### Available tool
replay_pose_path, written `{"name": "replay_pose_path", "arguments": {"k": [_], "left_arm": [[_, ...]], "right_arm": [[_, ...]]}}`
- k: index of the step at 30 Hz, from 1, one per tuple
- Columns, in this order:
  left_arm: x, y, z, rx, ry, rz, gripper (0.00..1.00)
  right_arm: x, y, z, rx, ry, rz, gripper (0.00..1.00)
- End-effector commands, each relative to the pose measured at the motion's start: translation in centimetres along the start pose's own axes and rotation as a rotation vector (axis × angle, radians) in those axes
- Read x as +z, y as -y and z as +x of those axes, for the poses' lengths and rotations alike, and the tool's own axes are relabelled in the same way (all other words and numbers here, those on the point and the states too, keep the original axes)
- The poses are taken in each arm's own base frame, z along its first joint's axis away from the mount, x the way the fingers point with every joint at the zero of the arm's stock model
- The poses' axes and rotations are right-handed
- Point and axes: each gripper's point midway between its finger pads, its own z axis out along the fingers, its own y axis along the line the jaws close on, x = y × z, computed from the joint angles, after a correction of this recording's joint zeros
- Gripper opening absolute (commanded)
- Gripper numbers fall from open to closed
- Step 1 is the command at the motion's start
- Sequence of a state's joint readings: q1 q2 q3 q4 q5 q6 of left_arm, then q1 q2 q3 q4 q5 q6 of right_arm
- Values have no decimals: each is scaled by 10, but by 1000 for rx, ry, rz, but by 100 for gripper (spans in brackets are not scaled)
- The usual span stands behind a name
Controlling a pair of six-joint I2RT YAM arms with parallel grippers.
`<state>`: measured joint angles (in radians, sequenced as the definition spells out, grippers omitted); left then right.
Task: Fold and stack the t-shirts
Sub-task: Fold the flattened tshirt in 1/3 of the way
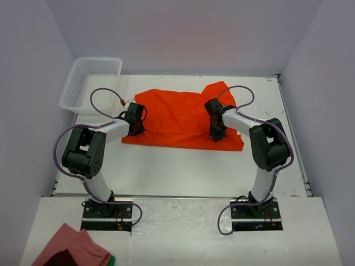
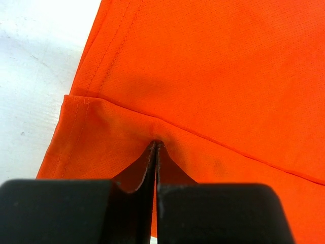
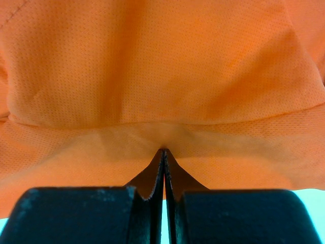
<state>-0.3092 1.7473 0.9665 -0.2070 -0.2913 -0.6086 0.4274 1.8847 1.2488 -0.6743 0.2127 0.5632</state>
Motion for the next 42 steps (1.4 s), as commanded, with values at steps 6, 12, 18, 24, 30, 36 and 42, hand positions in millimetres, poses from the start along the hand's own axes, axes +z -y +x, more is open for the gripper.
{"name": "replay_pose_path", "arguments": {"k": [6,12,18,24,30,36,42], "left_arm": [[-7,-2,0,-22,-1,19,0],[-14,-27,21,-57,-11,-50,0],[-29,-50,42,-80,-19,-90,0],[-49,-56,50,-122,-20,-64,0],[-82,-66,60,-193,-44,-58,0],[-101,-79,76,-243,-76,-77,0],[-121,-78,70,-212,-28,-14,0]], "right_arm": [[-7,-7,19,-8,-44,5,0],[-2,-12,40,-2,-101,-21,0],[-5,-4,64,9,-111,21,0],[-17,-2,96,16,-119,-8,0],[-31,-2,129,13,-113,-24,0],[-35,3,164,22,-129,-21,0],[-41,2,180,20,-110,-12,0]]}}
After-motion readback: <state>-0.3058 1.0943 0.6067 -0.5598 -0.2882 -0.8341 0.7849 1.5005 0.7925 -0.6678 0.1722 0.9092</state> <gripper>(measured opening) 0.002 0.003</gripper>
